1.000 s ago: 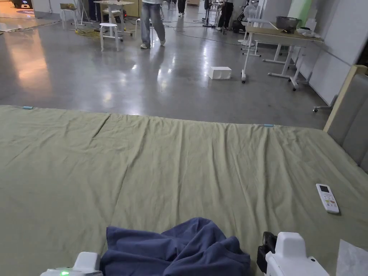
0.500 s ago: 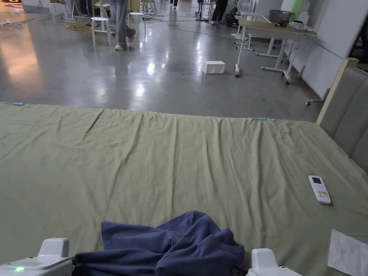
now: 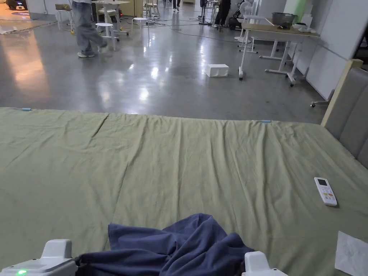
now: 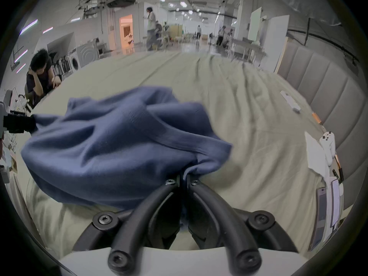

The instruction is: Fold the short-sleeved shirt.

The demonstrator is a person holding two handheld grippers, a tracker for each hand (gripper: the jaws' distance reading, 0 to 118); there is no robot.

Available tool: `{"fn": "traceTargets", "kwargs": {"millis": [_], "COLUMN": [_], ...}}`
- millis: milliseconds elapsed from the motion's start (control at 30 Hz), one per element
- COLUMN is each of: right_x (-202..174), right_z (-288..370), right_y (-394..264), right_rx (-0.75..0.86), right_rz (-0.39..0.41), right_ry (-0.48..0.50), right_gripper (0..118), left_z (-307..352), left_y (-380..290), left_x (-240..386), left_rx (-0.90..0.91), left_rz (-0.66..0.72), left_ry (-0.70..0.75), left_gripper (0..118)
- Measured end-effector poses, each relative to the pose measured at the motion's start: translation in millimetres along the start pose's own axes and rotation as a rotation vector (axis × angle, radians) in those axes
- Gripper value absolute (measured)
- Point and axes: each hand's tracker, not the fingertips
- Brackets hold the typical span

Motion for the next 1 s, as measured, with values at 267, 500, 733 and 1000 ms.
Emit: {"fn": "traceTargets", "kwargs": {"millis": [267,500,733,1000], "right_x": [22.6,46.4,61.9,68.7], "right_z": [64.1,114.5,146.6,173.5], "right_y": [61.7,121.7,184.5,264.0], "right_rx": [0.227,0.376,0.463,0.573], "right_rz": [-0.010,0.009,0.025,-0.021], "right_ry": [-0.029,-0.098,-0.129,-0.130], "right_gripper": [5,5,5,5], "left_z": [33.6,78.1,114.9,156.8], "left_y": [41.4,101.4,162.3,236.8], "left_x": [6.7,2.1,-11.3,-21.8], "left_rx": [0.128,0.254,0.347,0.448], "left_rz": [-0.053,-0.081,-0.074,-0.025], "left_ry": [-0.030,-0.021,0.008,0.008], "left_gripper": [4,4,4,4]}}
